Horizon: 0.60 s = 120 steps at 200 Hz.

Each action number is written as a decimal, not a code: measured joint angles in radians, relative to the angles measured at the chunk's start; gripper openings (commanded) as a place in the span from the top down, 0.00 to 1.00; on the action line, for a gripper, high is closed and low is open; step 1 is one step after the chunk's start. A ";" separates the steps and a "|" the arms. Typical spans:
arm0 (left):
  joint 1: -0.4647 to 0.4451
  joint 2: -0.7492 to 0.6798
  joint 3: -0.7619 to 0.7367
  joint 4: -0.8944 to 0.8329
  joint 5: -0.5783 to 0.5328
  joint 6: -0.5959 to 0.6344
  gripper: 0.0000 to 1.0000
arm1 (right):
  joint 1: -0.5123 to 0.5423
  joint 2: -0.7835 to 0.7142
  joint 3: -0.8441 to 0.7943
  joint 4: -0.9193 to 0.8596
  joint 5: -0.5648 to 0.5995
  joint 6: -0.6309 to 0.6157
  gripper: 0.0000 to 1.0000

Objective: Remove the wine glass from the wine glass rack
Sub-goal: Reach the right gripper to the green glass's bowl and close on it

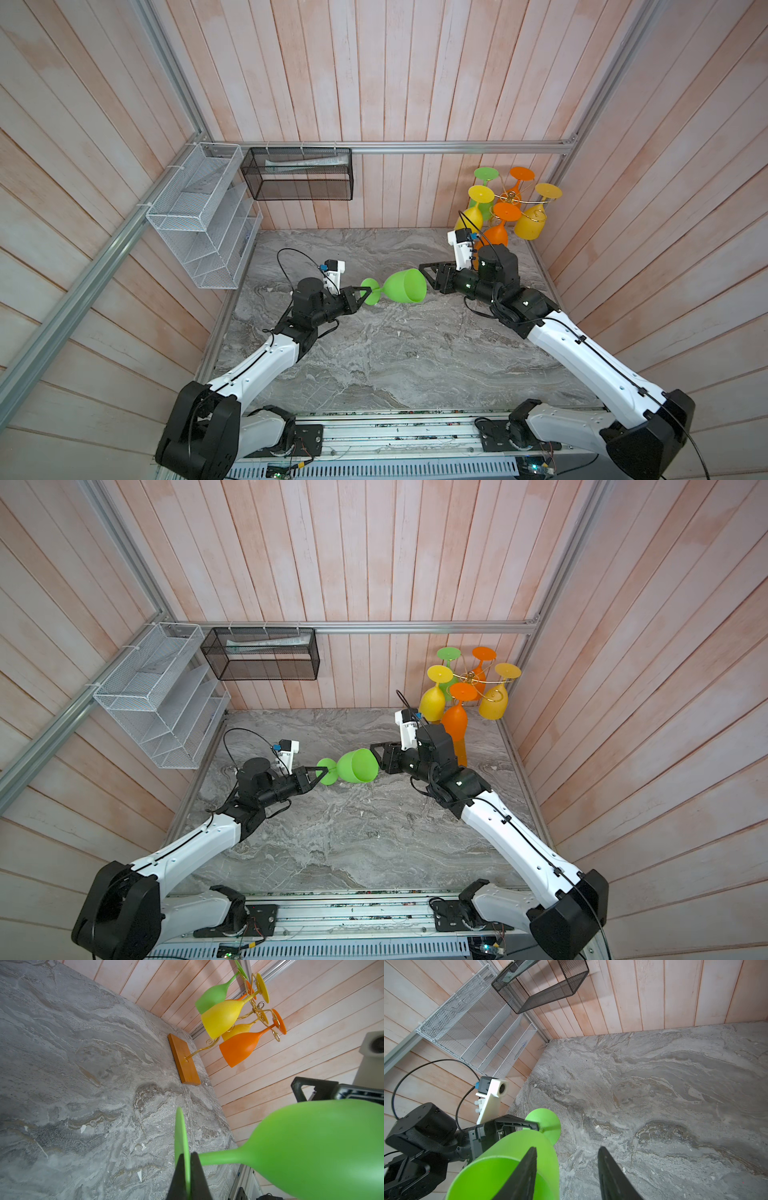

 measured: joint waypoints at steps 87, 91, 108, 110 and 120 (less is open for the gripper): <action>0.050 0.025 -0.027 0.047 0.063 -0.020 1.00 | 0.067 0.031 0.028 -0.019 0.085 -0.013 0.52; 0.050 0.025 -0.029 0.049 0.066 -0.021 1.00 | 0.068 0.030 0.028 -0.020 0.088 -0.013 0.52; 0.057 0.026 -0.037 0.063 0.071 -0.030 1.00 | 0.073 0.026 0.028 -0.025 0.092 -0.014 0.52; 0.059 0.026 -0.038 0.065 0.070 -0.040 1.00 | 0.074 0.025 0.028 -0.027 0.091 -0.014 0.52; 0.069 0.028 -0.042 0.082 0.069 -0.051 1.00 | 0.079 0.022 0.028 -0.039 0.089 -0.017 0.52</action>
